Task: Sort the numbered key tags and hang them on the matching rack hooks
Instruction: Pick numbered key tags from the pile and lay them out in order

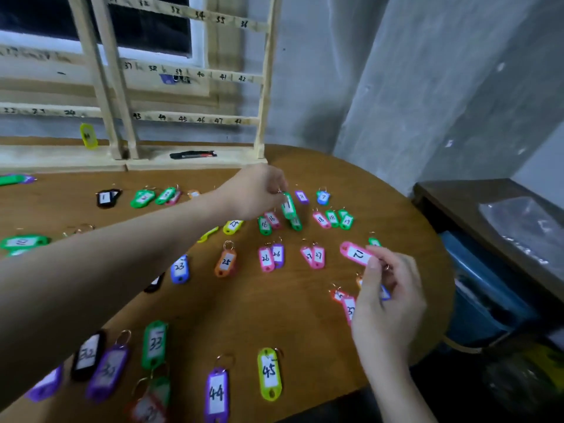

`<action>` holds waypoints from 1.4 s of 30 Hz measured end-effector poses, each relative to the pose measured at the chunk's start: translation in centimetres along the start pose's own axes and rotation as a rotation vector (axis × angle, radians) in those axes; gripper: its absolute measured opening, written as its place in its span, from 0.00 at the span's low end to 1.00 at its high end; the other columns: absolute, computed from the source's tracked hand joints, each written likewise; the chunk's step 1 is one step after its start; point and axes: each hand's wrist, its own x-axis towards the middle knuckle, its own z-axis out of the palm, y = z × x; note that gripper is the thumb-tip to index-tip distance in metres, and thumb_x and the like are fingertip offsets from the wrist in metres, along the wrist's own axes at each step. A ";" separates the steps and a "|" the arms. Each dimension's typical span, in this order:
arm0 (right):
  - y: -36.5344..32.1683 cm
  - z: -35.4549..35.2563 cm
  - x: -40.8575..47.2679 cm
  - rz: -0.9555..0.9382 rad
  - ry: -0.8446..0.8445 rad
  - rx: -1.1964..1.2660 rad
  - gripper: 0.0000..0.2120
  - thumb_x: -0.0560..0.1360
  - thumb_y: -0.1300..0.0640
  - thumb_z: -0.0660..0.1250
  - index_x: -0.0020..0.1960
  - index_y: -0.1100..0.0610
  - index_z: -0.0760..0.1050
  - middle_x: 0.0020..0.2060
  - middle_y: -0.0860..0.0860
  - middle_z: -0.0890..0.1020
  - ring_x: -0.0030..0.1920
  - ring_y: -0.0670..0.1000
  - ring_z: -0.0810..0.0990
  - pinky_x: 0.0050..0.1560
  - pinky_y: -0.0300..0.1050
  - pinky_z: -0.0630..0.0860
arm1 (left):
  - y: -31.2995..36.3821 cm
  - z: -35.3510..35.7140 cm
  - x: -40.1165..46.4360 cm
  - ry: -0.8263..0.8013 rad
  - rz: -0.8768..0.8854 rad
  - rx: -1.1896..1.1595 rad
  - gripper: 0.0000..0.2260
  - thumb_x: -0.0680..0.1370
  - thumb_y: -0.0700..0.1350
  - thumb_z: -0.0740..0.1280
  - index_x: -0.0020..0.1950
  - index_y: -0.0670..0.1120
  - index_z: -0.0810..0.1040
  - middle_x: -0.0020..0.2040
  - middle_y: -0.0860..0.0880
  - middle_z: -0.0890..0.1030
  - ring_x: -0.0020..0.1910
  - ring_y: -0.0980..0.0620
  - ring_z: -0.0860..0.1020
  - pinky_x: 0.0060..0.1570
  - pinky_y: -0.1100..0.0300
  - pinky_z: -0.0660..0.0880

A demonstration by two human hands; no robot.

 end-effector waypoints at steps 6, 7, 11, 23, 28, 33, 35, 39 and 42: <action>0.5 -0.1 0.4 0.018 -0.122 0.012 0.10 0.82 0.61 0.65 0.53 0.46 0.79 0.49 0.39 0.79 0.53 0.38 0.78 0.46 0.28 0.74 | -0.1 3.5 2.8 -0.079 -0.025 0.079 0.03 0.78 0.44 0.71 0.50 0.51 0.80 0.41 0.54 0.77 0.44 0.51 0.76 0.42 0.61 0.68; 0.6 -0.1 0.5 0.020 -0.134 0.012 0.10 0.82 0.61 0.65 0.53 0.47 0.80 0.49 0.41 0.79 0.53 0.36 0.77 0.45 0.26 0.73 | -0.1 3.8 3.0 -0.084 -0.021 0.090 0.03 0.78 0.44 0.71 0.51 0.50 0.80 0.42 0.54 0.77 0.45 0.51 0.75 0.41 0.62 0.67; 1.0 0.1 0.6 -0.038 -0.135 -0.014 0.09 0.80 0.65 0.66 0.53 0.54 0.82 0.47 0.47 0.81 0.50 0.35 0.77 0.49 0.21 0.67 | -0.2 4.2 3.2 -0.069 0.004 0.189 0.07 0.79 0.48 0.70 0.56 0.50 0.82 0.46 0.52 0.78 0.47 0.50 0.76 0.44 0.59 0.69; -2.7 5.3 4.5 -0.042 -0.496 0.156 0.05 0.78 0.61 0.71 0.49 0.52 0.83 0.38 0.41 0.82 0.39 0.40 0.79 0.41 0.30 0.72 | -3.3 -7.4 -1.6 0.065 -0.068 0.343 0.07 0.80 0.44 0.67 0.56 0.50 0.82 0.44 0.51 0.79 0.44 0.47 0.75 0.44 0.59 0.66; -4.8 11.8 5.4 -0.045 -0.792 0.125 0.09 0.77 0.64 0.71 0.44 0.50 0.82 0.37 0.46 0.83 0.36 0.40 0.77 0.41 0.30 0.72 | -7.4 -12.7 -8.5 0.062 -0.198 0.433 0.06 0.80 0.46 0.68 0.54 0.48 0.83 0.42 0.50 0.79 0.41 0.47 0.76 0.41 0.58 0.68; -7.5 16.9 3.9 -0.119 -0.992 0.033 0.04 0.78 0.61 0.71 0.47 0.57 0.85 0.38 0.53 0.84 0.33 0.40 0.74 0.38 0.33 0.72 | -11.4 -15.3 -15.1 0.061 -0.294 0.409 0.03 0.79 0.45 0.70 0.51 0.51 0.82 0.42 0.52 0.80 0.42 0.49 0.78 0.42 0.57 0.72; -8.8 18.4 3.2 -0.150 -1.040 0.007 0.05 0.79 0.61 0.70 0.48 0.57 0.85 0.36 0.52 0.83 0.33 0.41 0.74 0.39 0.40 0.73 | -12.9 -16.0 -17.3 0.129 -0.309 0.360 0.03 0.79 0.44 0.70 0.50 0.49 0.83 0.42 0.52 0.82 0.42 0.49 0.80 0.43 0.57 0.75; -11.3 20.7 1.9 -0.185 -1.091 -0.003 0.06 0.79 0.61 0.69 0.49 0.56 0.85 0.35 0.45 0.81 0.31 0.37 0.74 0.34 0.29 0.68 | -15.7 -17.1 -20.8 0.322 -0.404 0.254 0.04 0.78 0.38 0.70 0.48 0.45 0.84 0.38 0.51 0.83 0.39 0.52 0.80 0.41 0.60 0.72; -12.9 22.1 1.1 -0.223 -1.131 -0.033 0.07 0.80 0.59 0.68 0.51 0.54 0.85 0.37 0.45 0.81 0.33 0.39 0.74 0.32 0.29 0.67 | -17.7 -17.7 -23.0 0.432 -0.457 0.170 0.05 0.78 0.38 0.69 0.47 0.45 0.84 0.38 0.50 0.83 0.39 0.52 0.81 0.41 0.60 0.72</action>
